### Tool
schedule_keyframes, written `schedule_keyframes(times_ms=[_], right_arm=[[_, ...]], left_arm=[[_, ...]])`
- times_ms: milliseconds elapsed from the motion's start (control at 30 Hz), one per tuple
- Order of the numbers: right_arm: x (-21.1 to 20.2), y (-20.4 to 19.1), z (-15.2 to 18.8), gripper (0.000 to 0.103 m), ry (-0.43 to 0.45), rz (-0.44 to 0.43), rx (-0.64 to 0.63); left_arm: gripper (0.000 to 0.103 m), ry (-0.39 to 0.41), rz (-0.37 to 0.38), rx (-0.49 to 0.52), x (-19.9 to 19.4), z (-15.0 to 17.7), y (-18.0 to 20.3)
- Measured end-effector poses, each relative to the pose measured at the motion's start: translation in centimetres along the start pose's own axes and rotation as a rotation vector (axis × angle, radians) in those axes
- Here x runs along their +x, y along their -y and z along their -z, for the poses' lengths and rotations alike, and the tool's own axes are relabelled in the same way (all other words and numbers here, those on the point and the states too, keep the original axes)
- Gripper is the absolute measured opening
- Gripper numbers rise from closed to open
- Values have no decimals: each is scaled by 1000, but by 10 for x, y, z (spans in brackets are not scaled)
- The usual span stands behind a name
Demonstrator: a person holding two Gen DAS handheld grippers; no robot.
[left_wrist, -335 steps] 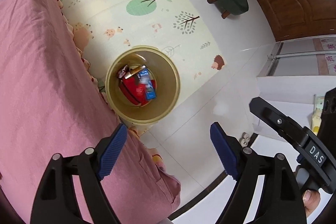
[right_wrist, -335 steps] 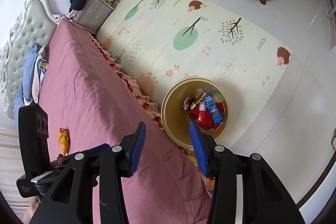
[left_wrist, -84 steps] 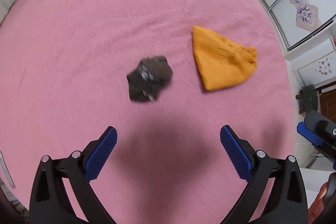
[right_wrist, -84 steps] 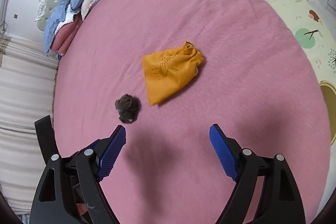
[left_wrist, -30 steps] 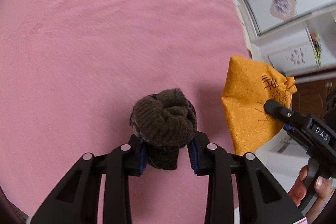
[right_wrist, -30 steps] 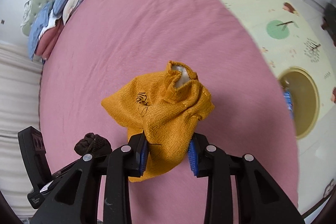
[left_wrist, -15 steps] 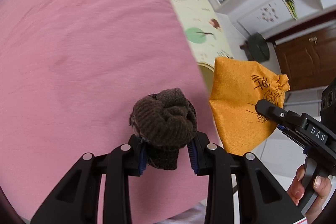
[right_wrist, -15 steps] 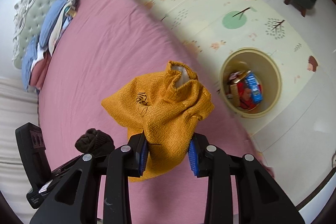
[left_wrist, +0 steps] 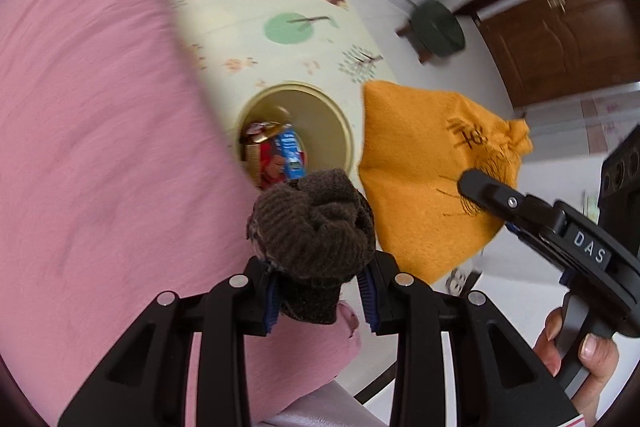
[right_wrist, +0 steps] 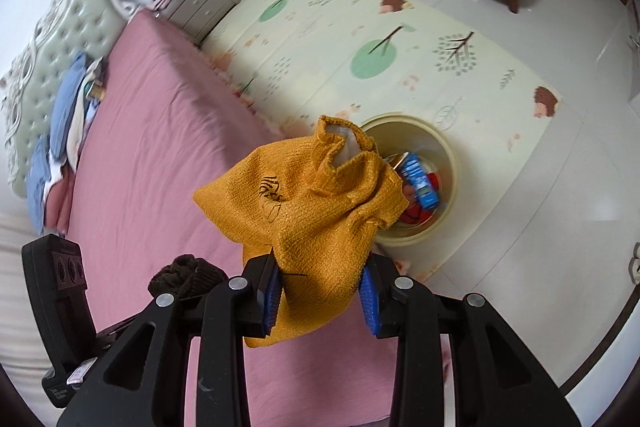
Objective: Collect trash
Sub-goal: 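Carry the dark sock and mustard pouch over the yellow bin and release both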
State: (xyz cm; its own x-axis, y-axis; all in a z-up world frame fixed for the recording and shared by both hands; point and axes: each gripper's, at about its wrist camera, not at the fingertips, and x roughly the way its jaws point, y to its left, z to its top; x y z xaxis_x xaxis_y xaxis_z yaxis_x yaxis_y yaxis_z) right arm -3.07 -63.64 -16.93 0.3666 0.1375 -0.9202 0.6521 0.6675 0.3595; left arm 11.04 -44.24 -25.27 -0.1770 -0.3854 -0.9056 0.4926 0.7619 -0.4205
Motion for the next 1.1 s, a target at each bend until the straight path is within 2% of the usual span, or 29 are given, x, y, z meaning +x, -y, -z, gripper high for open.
schedule_keyframes(times_ms=[233, 400, 467, 500, 533, 567, 600, 667, 867, 933, 1033, 1100], right_arm=[[5, 37, -33, 32, 22, 32, 40], [9, 49, -53, 33, 35, 46, 41], [10, 52, -60, 34, 39, 44, 41], [10, 53, -63, 36, 43, 46, 38], [10, 53, -66, 37, 45, 48, 35], [10, 53, -69, 40, 47, 52, 32], [10, 53, -72, 49, 49, 52, 31], [8, 56, -79, 58, 65, 47, 42], [5, 53, -91, 59, 63, 13, 47], [3, 50, -89, 59, 64, -9, 54], [1, 38, -85, 59, 55, -30, 42], [-2, 30, -81, 59, 57, -27, 26]], left_arm=[[33, -47, -1, 106, 34, -37, 51], [34, -66, 18, 115, 44, -55, 59], [38, -65, 28, 121, 48, -61, 60], [39, -59, 34, 124, 50, -65, 61], [45, -55, 38, 124, 49, -65, 61], [64, -51, 44, 125, 50, -66, 60], [88, -46, 43, 130, 51, -70, 61], [90, -24, 30, 143, 51, -73, 62], [90, -47, -22, 139, 48, -73, 54], [90, -36, -24, 136, 41, -70, 50], [92, 5, -80, 139, 28, -64, 46], [92, 30, -65, 112, 18, -59, 39]])
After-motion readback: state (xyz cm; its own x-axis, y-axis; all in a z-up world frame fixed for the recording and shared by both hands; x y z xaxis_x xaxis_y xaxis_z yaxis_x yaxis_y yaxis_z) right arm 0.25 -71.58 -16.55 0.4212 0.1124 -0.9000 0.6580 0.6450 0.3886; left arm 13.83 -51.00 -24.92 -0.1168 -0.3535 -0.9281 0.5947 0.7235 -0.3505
